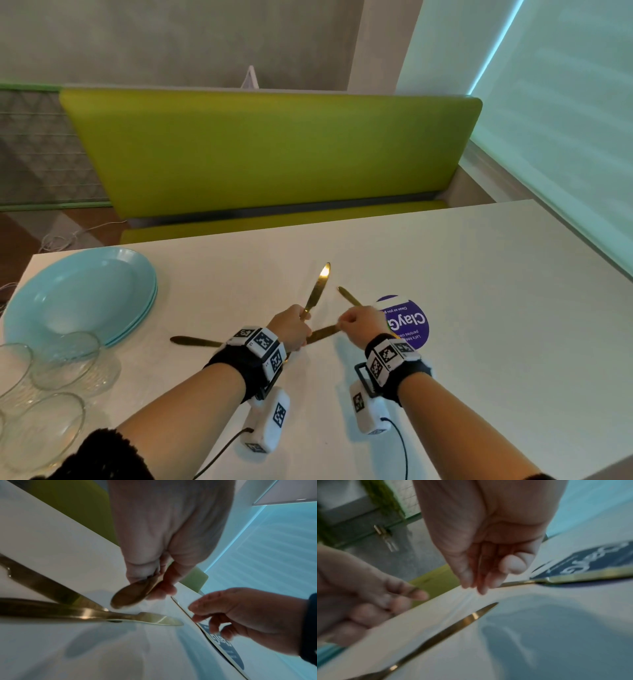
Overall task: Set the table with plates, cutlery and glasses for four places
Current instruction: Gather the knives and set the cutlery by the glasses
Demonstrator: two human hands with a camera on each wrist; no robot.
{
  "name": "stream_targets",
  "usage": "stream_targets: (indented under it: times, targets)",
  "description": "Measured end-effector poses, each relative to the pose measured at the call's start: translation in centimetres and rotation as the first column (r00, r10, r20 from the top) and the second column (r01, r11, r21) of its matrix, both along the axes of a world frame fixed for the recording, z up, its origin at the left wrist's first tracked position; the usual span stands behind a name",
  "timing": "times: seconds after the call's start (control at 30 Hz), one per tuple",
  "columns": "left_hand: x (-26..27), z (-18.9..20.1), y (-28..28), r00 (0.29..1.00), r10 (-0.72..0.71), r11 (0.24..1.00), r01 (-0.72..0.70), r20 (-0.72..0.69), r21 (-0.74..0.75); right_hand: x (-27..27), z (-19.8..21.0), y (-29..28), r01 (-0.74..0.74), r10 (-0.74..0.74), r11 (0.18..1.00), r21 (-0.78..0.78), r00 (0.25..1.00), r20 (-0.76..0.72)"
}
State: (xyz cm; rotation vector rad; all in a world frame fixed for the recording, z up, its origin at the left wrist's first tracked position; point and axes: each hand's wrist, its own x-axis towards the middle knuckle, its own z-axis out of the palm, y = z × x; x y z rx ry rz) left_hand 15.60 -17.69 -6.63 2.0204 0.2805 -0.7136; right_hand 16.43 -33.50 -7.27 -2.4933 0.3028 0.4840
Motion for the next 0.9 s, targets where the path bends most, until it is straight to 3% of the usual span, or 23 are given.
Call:
stream_targets:
  times: [0.1, 0.2, 0.37, 0.47, 0.57, 0.8, 0.9]
  targets:
    - [0.6, 0.4, 0.8, 0.998, 0.057, 0.998, -0.057, 0.015, -0.008, 1.5, -0.3, -2.3, 0.014, -0.017, 0.960, -0.278, 1.000, -0.009]
    - [1.0, 0.4, 1.6, 0.998, 0.063, 0.998, -0.063, 0.016, -0.022, 2.5, -1.0, -3.7, -0.057, 0.024, 0.906, -0.419, 0.996, -0.082]
    - [1.8, -0.2, 2.8, 0.999, 0.044, 0.998, -0.045, -0.022, -0.045, 3.4, -1.9, -3.6, -0.100, 0.046, 0.870, -0.482, 0.991, -0.124]
    - [2.0, -0.4, 3.2, 0.993, 0.111, 0.989, -0.113, -0.029, -0.091, 3.7, -1.9, -3.3, -0.109, 0.053, 0.847, -0.521, 0.991, -0.121]
    - [2.1, -0.3, 3.3, 0.982, 0.185, 0.974, -0.188, -0.037, -0.124, 3.6, -1.8, -3.1, -0.169, 0.123, 0.810, -0.562, 0.985, -0.119]
    - [2.3, 0.1, 3.3, 0.983, 0.184, 0.975, -0.184, -0.010, -0.122, 2.8, -1.4, -3.0, -0.229, 0.225, 0.768, -0.599, 0.971, -0.082]
    - [2.5, 0.4, 3.4, 0.982, 0.188, 0.974, -0.188, -0.016, -0.130, 2.5, -0.8, -2.6, -0.275, 0.334, 0.721, -0.636, 0.942, -0.030]
